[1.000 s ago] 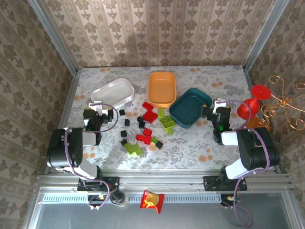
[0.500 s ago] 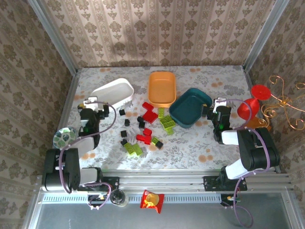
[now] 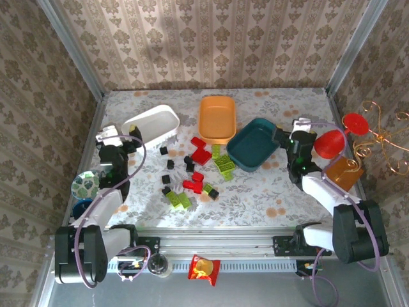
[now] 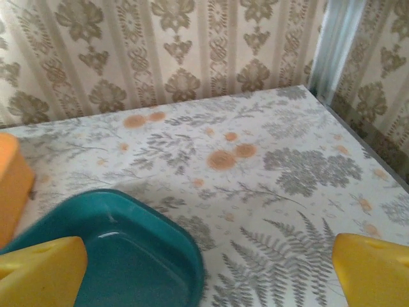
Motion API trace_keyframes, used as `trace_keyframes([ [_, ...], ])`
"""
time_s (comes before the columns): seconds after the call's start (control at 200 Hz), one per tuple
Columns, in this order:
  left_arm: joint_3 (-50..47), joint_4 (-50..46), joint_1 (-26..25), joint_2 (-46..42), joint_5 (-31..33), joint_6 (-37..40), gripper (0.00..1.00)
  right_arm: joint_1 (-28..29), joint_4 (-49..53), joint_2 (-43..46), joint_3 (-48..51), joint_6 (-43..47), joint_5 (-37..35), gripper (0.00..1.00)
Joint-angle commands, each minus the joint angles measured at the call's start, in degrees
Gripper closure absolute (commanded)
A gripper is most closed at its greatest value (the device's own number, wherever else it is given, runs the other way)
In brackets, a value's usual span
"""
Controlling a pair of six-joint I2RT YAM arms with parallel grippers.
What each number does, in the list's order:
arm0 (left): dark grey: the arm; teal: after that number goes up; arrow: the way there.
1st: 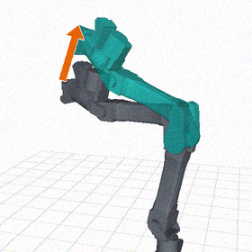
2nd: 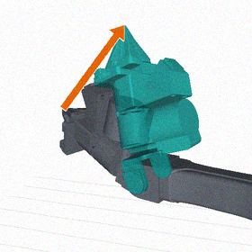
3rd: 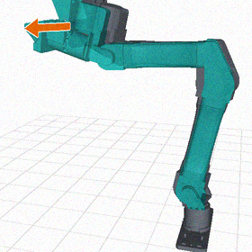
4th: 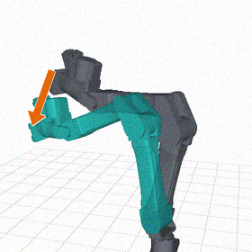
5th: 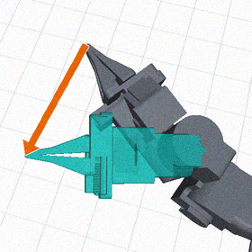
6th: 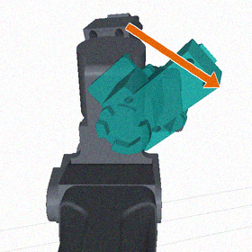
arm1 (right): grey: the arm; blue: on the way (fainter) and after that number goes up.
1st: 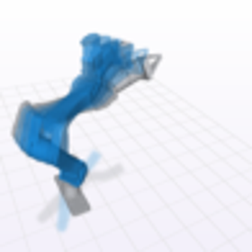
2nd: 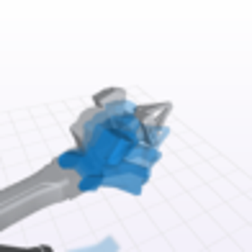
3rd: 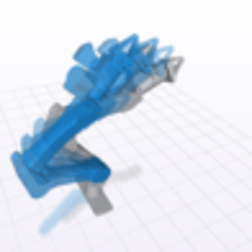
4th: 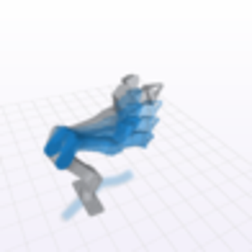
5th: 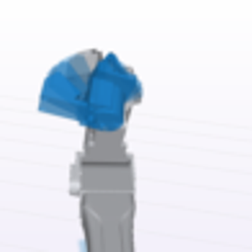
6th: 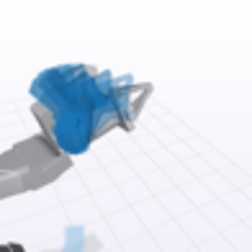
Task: Sort the legos into containers by color
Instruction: Pick up the lego from the bottom-center of the table.
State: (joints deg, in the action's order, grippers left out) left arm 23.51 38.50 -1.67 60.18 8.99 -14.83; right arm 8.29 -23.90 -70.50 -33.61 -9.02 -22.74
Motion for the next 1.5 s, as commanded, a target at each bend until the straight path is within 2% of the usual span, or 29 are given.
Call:
trace_keyframes([
  [0.0,1.5,-3.3,4.9,-1.4,-8.2,-20.5,0.0,3.1,11.4,0.3,-5.7,-7.7,-11.5,0.0],
  [0.04,2.5,-5.4,7.6,-1.4,-14.9,-24.7,0.0,2.9,14.6,0.7,-7.3,-13.4,-14.0,0.0],
  [0.08,2.9,-6.1,9.2,-1.4,-17.8,-29.4,0.0,2.1,19.8,1.2,-8.7,-22.1,-15.0,0.0],
  [0.145,2.1,-2.8,11.9,-1.2,-23.0,-34.8,0.0,-2.1,25.6,2.6,-9.8,-30.5,-3.4,0.0],
  [0.2,-0.4,5.3,12.7,-0.4,-24.0,-38.6,0.0,-5.0,20.5,2.9,-7.5,-31.9,7.1,0.0],
  [0.265,-4.5,17.9,12.9,0.6,-22.7,-41.6,0.0,-5.3,13.8,3.3,-3.7,-33.7,10.0,0.0],
  [0.315,-5.6,21.5,12.9,0.5,-23.2,-43.3,0.0,-5.2,11.1,3.3,-2.3,-32.6,14.1,0.0],
  [0.355,-4.2,18.6,12.9,-0.1,-25.6,-43.6,0.0,-4.9,13.2,3.1,-3.3,-31.5,15.6,0.0],
  [0.425,1.2,7.8,12.1,-0.9,-30.6,-40.6,0.0,-2.9,17.7,2.6,-6.1,-27.4,16.8,0.0],
  [0.495,4.1,1.9,10.4,-1.0,-31.8,-38.3,0.0,0.2,18.7,3.3,-6.8,-23.9,15.1,0.0],
  [0.555,3.8,2.0,9.9,-1.1,-31.6,-37.5,0.0,2.2,18.1,4.2,-6.1,-22.0,13.1,0.0],
  [0.69,2.9,0.4,9.3,-3.1,-30.3,-34.7,0.0,3.1,18.3,4.2,-5.9,-20.4,13.7,0.0],
  [0.88,5.1,-6.8,6.1,-7.4,-28.1,-29.0,0.0,6.0,19.3,5.0,-7.8,-17.3,14.8,0.0],
  [1.31,11.1,-21.9,-5.9,-11.2,-24.6,-20.0,0.0,16.7,22.7,5.2,-13.2,-11.9,16.1,0.0],
  [1.495,14.4,-32.4,-13.9,-11.7,-22.1,-15.3,0.04,24.5,26.0,2.8,-16.3,-9.0,17.0,0.0],
])
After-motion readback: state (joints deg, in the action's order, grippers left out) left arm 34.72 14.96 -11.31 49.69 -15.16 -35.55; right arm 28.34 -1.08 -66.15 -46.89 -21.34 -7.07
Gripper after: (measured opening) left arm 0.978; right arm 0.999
